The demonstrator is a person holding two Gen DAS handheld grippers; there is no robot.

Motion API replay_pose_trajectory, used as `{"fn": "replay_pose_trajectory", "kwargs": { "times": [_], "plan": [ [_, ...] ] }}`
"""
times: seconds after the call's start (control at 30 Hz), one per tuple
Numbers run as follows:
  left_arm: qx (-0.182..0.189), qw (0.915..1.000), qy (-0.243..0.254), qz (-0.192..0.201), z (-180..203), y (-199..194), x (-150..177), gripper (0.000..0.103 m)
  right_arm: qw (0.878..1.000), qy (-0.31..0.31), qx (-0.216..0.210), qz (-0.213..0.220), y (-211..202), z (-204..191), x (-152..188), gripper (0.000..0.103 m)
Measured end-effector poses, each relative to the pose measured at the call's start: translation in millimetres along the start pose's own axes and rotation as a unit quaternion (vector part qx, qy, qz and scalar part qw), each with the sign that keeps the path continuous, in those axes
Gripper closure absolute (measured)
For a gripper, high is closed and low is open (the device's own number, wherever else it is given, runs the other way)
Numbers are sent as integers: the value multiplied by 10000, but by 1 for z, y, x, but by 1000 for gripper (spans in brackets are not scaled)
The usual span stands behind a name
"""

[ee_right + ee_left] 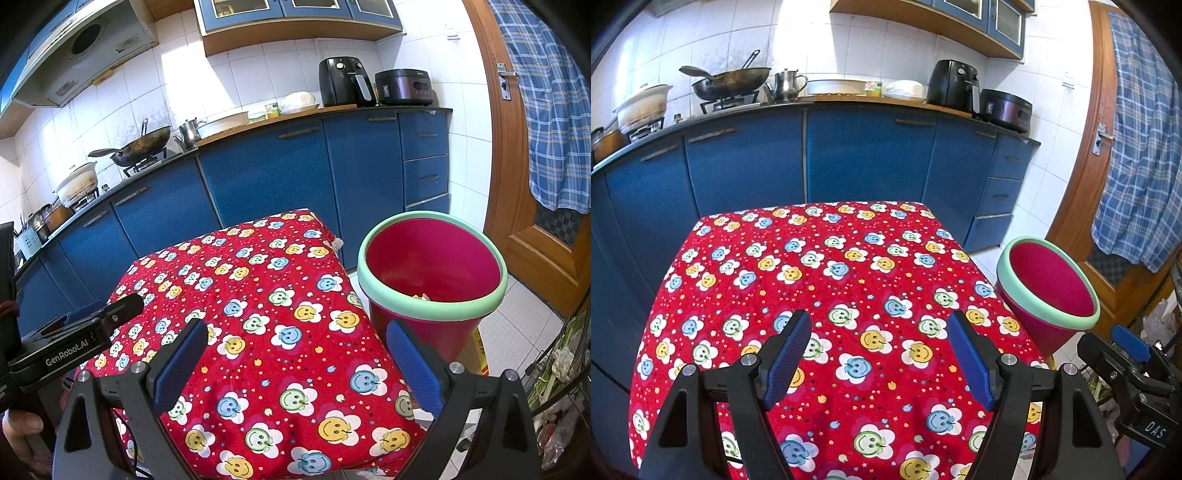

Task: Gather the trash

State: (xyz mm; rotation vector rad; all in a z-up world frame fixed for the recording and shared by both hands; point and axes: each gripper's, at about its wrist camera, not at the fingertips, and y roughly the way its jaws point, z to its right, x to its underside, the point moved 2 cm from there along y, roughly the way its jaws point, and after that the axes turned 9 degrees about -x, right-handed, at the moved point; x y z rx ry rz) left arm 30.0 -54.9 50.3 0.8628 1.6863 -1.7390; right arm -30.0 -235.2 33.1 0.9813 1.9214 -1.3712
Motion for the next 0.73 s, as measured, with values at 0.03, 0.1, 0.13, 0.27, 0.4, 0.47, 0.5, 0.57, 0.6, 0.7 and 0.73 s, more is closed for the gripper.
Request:
{"fn": "replay_pose_trajectory", "kwargs": {
  "times": [0.03, 0.1, 0.13, 0.27, 0.4, 0.47, 0.5, 0.57, 0.6, 0.7, 0.73],
  "plan": [
    [-1, 10000, 2, 3, 0, 0, 0, 26, 10000, -1, -1, 1, 0, 0, 0, 4],
    [-3, 10000, -1, 6, 0, 0, 0, 26, 10000, 4, 0, 2, 0, 0, 0, 4],
    [-2, 10000, -5, 7, 0, 0, 0, 26, 10000, 4, -1, 0, 0, 0, 0, 4],
    [-4, 10000, -4, 6, 0, 0, 0, 26, 10000, 0, -3, 3, 0, 0, 0, 4],
    [-1, 10000, -2, 9, 0, 0, 0, 26, 10000, 1, -2, 2, 0, 0, 0, 4],
    [-1, 10000, 1, 11, 1, 0, -1, 26, 10000, 1, -1, 2, 0, 0, 0, 4],
    [-2, 10000, 1, 12, 1, 0, -1, 26, 10000, 3, -2, 1, 0, 0, 0, 4],
    [-4, 10000, 0, 12, 1, 0, -1, 26, 10000, 1, -1, 4, 0, 0, 0, 4],
    [-3, 10000, -2, 11, 1, -1, -1, 26, 10000, 0, -1, 5, 0, 0, 0, 4],
    [2, 10000, -1, 9, 1, 0, -1, 26, 10000, 0, -1, 9, 0, 0, 0, 4],
    [10, 10000, 1, 3, 1, 0, -1, 26, 10000, 2, 2, 4, 0, 0, 0, 4]
  ]
}}
